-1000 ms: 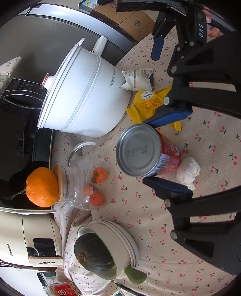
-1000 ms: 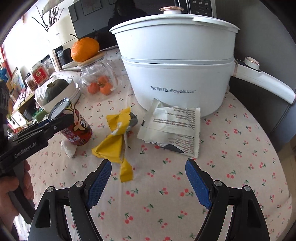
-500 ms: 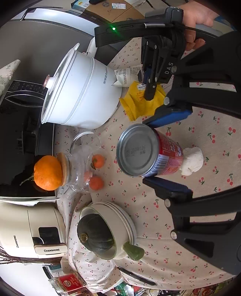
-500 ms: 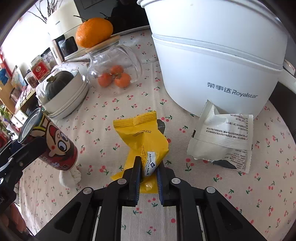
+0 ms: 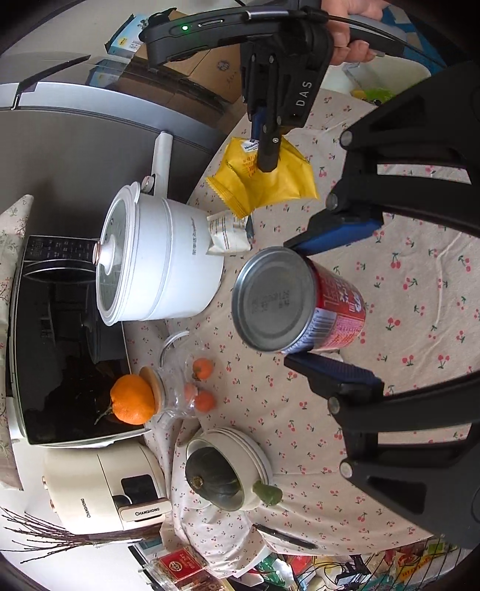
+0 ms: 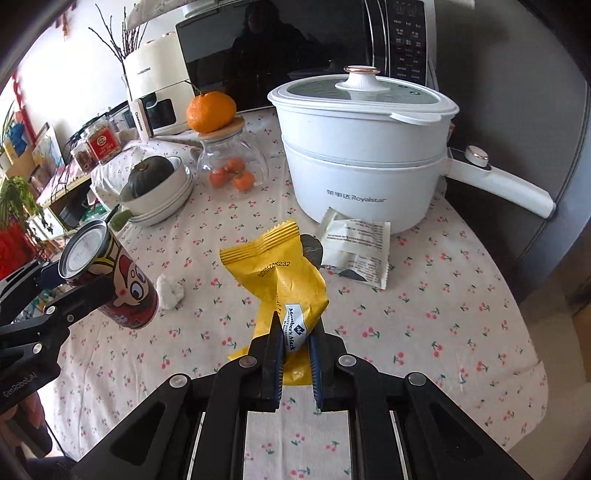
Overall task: Collect trash
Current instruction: 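Carry the red can and yellow packet over the white bin and open both grippers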
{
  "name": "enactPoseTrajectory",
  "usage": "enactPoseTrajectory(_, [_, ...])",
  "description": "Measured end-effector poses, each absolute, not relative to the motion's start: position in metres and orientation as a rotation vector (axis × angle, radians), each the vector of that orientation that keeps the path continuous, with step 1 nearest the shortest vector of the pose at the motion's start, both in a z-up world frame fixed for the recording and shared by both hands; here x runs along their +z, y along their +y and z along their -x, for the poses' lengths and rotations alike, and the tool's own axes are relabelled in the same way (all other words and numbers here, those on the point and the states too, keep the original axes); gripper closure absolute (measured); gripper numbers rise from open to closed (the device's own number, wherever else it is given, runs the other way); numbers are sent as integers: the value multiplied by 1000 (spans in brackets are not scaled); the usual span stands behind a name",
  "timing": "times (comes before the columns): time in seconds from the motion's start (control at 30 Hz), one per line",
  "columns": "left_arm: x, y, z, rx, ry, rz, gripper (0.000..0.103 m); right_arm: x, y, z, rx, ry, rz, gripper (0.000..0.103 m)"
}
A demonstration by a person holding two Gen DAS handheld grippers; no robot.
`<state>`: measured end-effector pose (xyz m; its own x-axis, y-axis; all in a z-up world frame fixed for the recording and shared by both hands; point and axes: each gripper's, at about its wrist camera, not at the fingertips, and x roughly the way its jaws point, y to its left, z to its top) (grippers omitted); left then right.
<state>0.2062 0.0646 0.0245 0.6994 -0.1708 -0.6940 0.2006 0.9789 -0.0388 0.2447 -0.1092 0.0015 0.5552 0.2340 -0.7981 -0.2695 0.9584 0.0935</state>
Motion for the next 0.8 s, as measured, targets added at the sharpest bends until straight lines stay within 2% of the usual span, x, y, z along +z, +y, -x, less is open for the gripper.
enactPoseTrajectory(0.47, [19, -16, -123, -391, 804, -37, 47, 11, -203, -142, 177, 980, -3, 90])
enactPoseTrajectory(0.8, [6, -82, -91, -531, 821, -38, 47, -6, -282, -95, 87, 1043, -89, 90])
